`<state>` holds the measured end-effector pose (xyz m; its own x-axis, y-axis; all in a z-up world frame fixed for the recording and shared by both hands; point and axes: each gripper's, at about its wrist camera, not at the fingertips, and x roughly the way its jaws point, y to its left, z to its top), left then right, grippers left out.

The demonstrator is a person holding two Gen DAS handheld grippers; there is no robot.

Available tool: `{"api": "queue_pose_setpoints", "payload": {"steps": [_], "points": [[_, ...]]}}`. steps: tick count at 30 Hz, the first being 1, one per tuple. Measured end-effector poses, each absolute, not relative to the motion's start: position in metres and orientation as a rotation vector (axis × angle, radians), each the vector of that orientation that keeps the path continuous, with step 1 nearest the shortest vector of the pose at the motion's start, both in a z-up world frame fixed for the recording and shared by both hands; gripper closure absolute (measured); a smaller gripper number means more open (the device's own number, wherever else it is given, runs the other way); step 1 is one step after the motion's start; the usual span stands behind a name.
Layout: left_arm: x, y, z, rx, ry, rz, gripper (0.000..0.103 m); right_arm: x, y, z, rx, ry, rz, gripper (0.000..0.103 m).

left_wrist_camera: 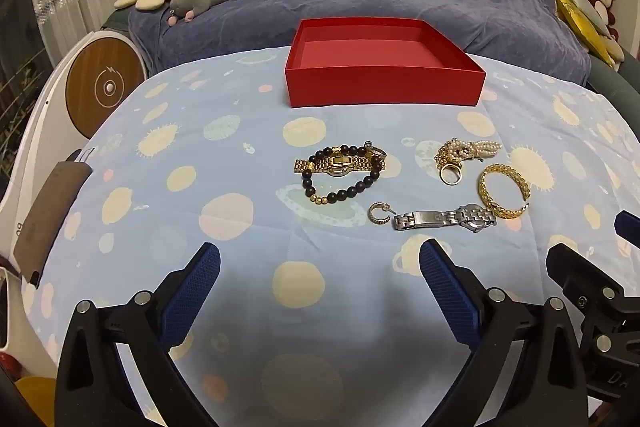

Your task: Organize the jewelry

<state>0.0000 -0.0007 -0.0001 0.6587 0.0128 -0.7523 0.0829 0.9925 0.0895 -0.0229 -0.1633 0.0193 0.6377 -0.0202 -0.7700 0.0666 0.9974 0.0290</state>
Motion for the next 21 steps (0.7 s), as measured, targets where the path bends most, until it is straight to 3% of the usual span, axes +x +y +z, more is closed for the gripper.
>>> {"api": "queue_pose_setpoints", "payload": {"steps": [21], "points": [[-0.003,0.006,0.002,0.083,0.823,-0.039,0.006,-0.023,-0.158,0.023,0.034,0.849,-0.060,0.005]]}}
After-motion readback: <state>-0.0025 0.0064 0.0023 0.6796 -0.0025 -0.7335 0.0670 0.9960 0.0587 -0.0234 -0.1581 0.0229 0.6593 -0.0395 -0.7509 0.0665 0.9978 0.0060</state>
